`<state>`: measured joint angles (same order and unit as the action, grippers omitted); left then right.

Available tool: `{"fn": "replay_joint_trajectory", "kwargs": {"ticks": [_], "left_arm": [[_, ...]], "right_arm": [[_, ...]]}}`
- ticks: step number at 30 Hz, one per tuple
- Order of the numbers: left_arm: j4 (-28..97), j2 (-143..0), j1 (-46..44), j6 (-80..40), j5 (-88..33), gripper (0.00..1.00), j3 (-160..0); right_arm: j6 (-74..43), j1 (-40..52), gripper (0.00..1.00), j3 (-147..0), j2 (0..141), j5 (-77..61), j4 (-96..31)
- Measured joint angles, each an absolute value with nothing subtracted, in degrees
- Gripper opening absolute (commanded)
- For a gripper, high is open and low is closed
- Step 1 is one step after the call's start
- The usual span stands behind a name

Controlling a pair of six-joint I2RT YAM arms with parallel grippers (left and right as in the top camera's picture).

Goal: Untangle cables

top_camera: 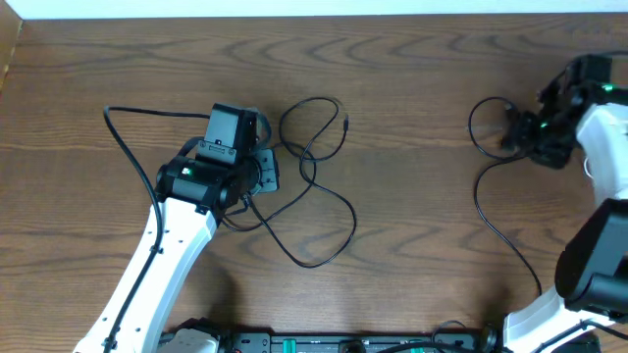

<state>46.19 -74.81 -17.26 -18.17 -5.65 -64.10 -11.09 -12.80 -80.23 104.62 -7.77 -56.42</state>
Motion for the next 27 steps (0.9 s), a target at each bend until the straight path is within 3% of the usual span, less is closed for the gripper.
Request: {"fn": "replay_joint_trajectory", "kwargs": {"ticks": [7,10,11,13,21,27], "left_arm": [[47.1,-74.8,-17.3,-18.2,-5.7,0.29,-64.1],[47.2,-74.8,-17.3,-18.2,-5.7,0.29,-64.1],[47.2,-74.8,-17.3,-18.2,-5.7,0.29,-64.1],[47.1,-74.8,-17.3,-18.2,-5.7,0.29,-64.1],[47.2,-74.8,-17.3,-18.2,-5.7,0.29,-64.1],[47.2,-74.8,-17.3,-18.2,-5.7,0.29,-64.1]], "right_arm": [[-20.6,-6.9,0.56,-64.8,104.6,-5.7,-39.9],[-22.8,-6.8,0.31,-61.6,104.6,-4.4,-35.7],[-22.9,-6.8,0.14,-60.7,104.6,-4.3,-34.4],[-23.8,-6.8,0.03,-60.2,104.6,-4.0,-33.4],[-20.2,-6.8,0.01,-61.3,104.6,-13.1,-31.9],[-12.2,-7.4,0.01,-83.6,105.1,-14.0,-49.7]]}}
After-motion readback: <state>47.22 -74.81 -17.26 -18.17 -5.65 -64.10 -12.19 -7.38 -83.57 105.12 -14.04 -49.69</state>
